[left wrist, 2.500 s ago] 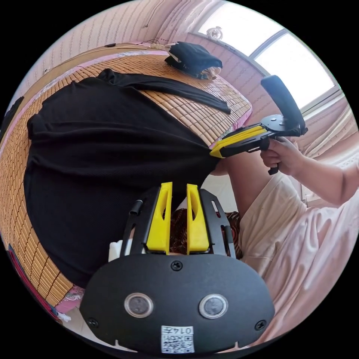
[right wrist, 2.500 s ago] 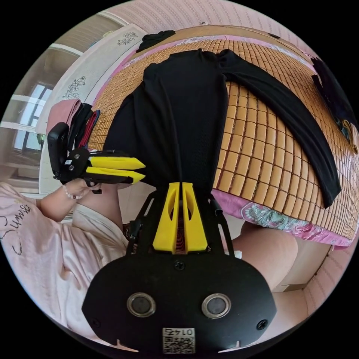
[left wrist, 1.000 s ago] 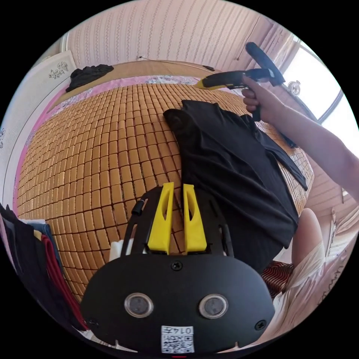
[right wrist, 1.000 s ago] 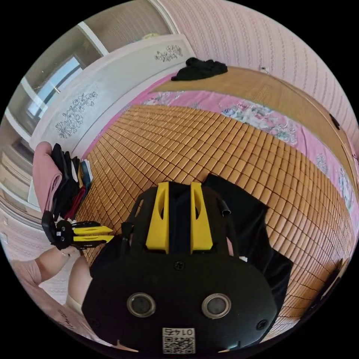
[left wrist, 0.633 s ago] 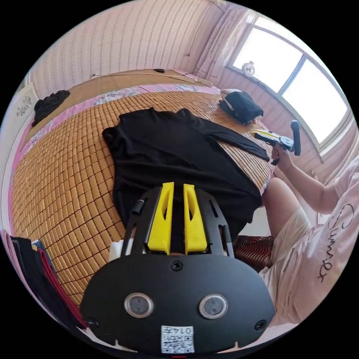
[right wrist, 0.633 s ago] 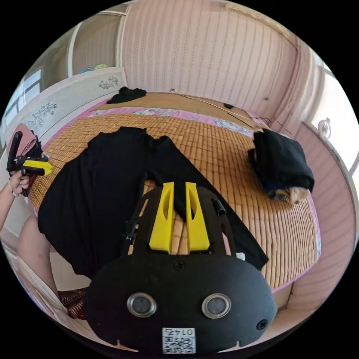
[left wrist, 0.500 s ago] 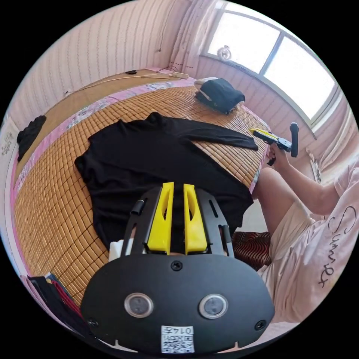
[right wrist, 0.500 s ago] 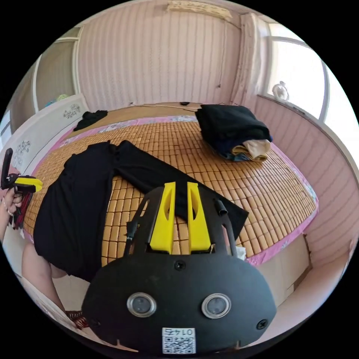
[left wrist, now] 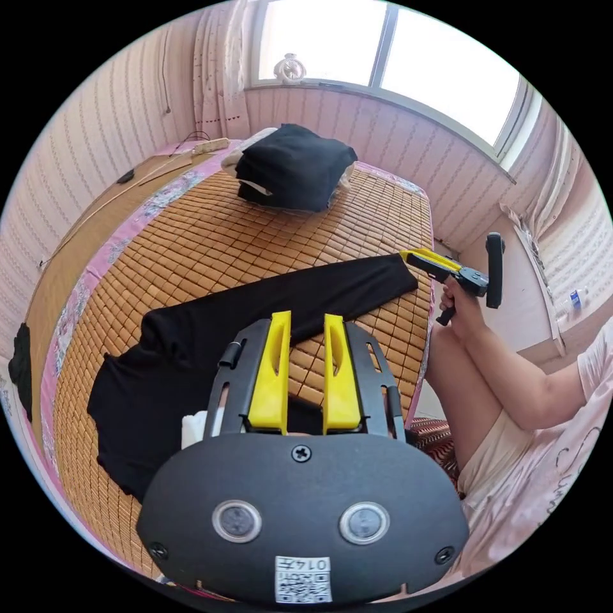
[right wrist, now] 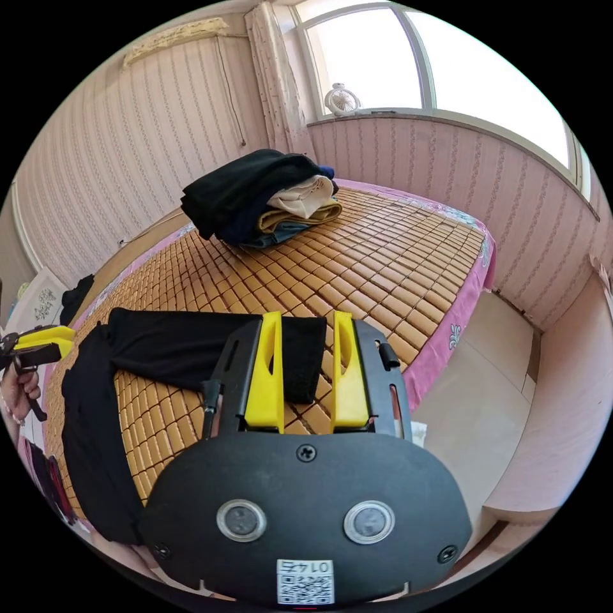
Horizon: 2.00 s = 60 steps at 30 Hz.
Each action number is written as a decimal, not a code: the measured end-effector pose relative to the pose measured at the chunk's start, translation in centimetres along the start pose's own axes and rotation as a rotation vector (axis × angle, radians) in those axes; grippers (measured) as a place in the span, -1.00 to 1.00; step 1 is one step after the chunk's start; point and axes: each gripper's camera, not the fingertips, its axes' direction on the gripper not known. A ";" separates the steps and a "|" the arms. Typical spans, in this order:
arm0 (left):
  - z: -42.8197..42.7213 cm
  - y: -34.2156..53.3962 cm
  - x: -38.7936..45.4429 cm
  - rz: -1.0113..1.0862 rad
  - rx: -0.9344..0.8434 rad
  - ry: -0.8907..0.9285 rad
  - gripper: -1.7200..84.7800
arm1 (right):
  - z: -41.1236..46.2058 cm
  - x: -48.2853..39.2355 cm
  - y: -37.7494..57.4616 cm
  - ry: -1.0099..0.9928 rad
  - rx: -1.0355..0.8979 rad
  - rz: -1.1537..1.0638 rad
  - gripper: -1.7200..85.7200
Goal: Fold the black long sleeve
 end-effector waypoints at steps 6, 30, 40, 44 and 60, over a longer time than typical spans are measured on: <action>6.9 -7.6 1.6 0.066 -0.068 0.038 -0.75 | 3.8 3.8 0.0 -0.068 -0.126 0.048 -0.80; 14.6 -8.2 -3.4 -0.262 -0.165 0.148 -0.98 | 6.9 15.5 -1.1 -0.486 -0.061 0.156 -0.94; 1.6 0.6 -6.6 -0.218 0.083 0.102 -0.98 | 5.1 15.0 -2.0 -1.207 0.052 0.061 -0.94; -6.3 9.1 -8.8 -0.306 0.216 0.075 -0.98 | -1.1 6.5 -2.5 -1.396 0.061 -0.269 -0.94; -16.9 48.0 -9.7 -0.901 0.240 -0.033 -0.97 | -9.3 -24.7 15.2 -1.132 -0.649 -1.270 -0.84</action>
